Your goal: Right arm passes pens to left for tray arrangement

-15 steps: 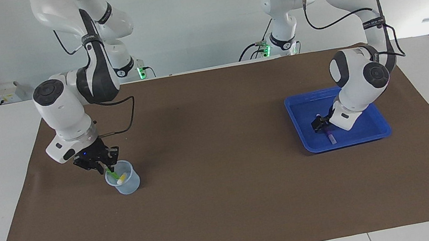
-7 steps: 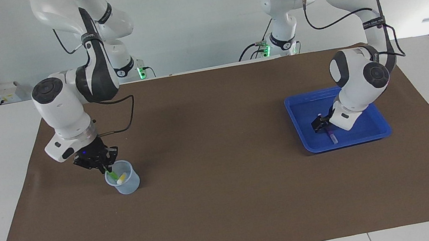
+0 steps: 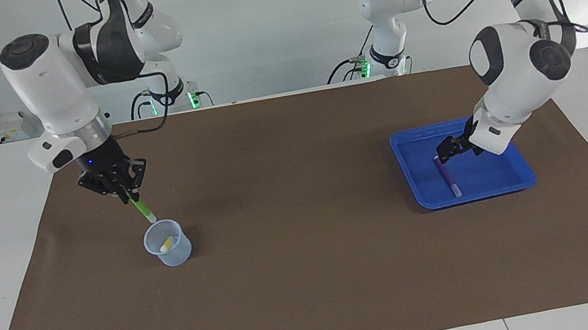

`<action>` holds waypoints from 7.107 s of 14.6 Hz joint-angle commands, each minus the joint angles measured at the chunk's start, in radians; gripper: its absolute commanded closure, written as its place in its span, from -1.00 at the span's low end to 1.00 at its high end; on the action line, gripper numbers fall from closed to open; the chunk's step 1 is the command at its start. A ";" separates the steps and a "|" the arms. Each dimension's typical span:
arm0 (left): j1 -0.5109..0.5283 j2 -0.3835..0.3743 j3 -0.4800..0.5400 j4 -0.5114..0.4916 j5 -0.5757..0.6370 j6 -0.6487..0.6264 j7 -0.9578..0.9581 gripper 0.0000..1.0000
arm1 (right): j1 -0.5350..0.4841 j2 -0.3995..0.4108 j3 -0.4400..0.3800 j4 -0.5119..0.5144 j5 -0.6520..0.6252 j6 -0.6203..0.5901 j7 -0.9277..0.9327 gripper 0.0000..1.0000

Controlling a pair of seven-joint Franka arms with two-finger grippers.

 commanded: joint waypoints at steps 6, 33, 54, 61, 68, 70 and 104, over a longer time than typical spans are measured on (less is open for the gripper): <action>-0.003 -0.115 -0.008 -0.004 -0.387 0.026 -0.593 -1.00 | -0.001 0.025 0.219 0.042 0.228 0.151 0.607 1.00; -0.196 -0.372 -0.031 -0.399 -0.651 0.513 -1.292 -0.18 | 0.004 0.110 0.448 0.192 0.323 0.245 1.154 1.00; -0.146 -0.383 -0.022 -0.408 -0.650 0.510 -1.142 1.00 | -0.009 0.102 0.364 0.172 0.147 0.181 0.988 -0.87; 0.158 -0.339 -0.020 -0.423 -0.445 0.237 -0.399 1.00 | -0.010 0.012 0.155 -0.030 -0.009 0.102 0.425 -0.85; 0.235 -0.155 -0.022 -0.408 -0.026 0.285 0.234 1.00 | -0.015 0.139 0.053 -0.032 -0.267 0.145 0.036 -0.75; 0.226 -0.090 -0.022 -0.406 0.115 0.331 0.320 1.00 | -0.018 0.180 0.037 -0.027 -0.303 0.194 -0.021 -0.72; 0.189 0.017 -0.039 -0.045 0.087 0.042 0.322 -1.00 | -0.016 0.280 -0.012 -0.027 -0.323 0.445 -0.234 1.00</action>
